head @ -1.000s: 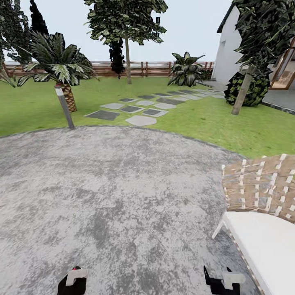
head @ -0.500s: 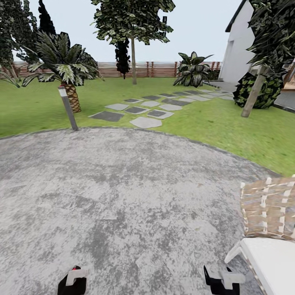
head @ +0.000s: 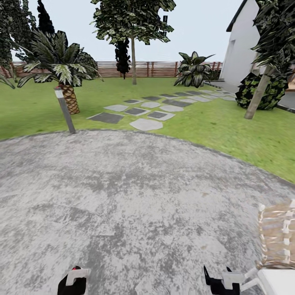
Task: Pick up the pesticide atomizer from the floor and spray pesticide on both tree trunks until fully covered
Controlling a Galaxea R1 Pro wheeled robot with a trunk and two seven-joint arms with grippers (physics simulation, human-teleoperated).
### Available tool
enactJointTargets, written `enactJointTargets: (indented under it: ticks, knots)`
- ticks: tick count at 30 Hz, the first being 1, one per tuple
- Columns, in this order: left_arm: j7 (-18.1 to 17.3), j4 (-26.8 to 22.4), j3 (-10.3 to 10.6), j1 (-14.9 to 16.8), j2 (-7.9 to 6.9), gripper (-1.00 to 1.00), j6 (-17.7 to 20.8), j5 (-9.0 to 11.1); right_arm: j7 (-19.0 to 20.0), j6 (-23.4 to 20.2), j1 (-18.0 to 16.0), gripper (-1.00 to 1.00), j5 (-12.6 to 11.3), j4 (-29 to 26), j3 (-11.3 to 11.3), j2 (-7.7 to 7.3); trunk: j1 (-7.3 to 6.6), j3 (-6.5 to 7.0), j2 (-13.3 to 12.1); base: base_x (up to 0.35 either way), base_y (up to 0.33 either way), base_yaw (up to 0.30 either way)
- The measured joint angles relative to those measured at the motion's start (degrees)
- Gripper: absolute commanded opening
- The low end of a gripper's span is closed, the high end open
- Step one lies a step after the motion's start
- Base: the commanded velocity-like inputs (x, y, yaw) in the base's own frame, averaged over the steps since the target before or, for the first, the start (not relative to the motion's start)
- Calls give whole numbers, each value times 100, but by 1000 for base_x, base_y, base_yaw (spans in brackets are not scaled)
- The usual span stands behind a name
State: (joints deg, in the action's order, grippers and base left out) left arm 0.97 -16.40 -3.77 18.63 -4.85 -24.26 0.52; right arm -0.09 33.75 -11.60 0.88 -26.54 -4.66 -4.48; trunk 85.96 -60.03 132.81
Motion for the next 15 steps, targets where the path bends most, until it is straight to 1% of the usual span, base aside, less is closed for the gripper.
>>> enactJointTargets:
  ticks: [15]
  knots:
    - [0, 5, 0, 0, -3, -100, 0, 0, 0, 0, -1, 100, 0, 0, 0, 0, 0, 0, 0, 338, 0, 0]
